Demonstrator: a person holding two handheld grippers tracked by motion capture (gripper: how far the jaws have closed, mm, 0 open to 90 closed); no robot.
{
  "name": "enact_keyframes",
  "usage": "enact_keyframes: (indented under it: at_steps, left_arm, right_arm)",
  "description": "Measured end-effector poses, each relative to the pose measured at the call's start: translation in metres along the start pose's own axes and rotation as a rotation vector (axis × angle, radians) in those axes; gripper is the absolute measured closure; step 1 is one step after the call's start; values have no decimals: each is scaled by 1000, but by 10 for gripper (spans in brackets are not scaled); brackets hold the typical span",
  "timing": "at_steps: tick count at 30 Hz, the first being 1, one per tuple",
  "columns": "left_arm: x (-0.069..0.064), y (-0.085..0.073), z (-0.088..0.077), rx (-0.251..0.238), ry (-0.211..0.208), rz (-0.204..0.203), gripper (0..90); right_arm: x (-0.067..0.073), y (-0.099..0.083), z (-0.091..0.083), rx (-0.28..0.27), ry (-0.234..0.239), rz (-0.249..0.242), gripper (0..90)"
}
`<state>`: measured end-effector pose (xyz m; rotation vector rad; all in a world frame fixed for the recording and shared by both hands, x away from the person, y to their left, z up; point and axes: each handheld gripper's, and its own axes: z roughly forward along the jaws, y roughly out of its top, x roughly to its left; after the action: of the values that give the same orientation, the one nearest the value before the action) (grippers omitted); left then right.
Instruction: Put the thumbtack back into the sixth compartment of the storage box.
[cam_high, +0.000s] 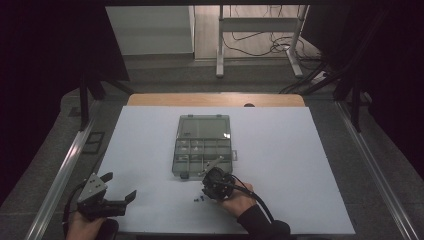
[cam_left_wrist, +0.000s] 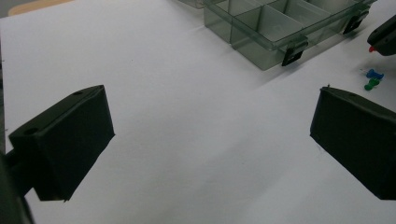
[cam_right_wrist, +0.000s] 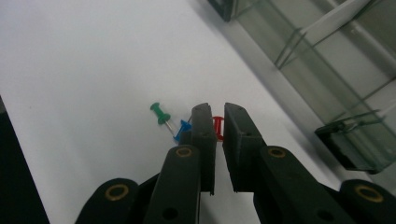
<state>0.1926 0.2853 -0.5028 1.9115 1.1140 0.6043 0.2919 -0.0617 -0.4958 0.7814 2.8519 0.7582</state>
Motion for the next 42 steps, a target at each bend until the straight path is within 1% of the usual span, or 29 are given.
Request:
enact_keyframes:
  at_steps: [2,4,8,20,32,42]
  left_arm:
    - [0,0,0,1,0,1,0]
    - [0,0,0,2,0,0,0]
    - [0,0,0,2,0,1,0]
    - [0,0,0,3,0,3,0]
    - [-1,0,1,4,0,8,0]
    - [-1,1,1,6,0,13,0]
  right_arm:
    - [-1,0,-1,-5,0,-3,827]
    - [-4,2,-4,-21,5,8,828]
    - [-6,4,-7,-32,5,10,827]
    - [-15,19,-18,-81,4,23,828]
    - [-24,31,-20,-112,7,37,828]
    - [-30,42,-19,-130,-8,38,828]
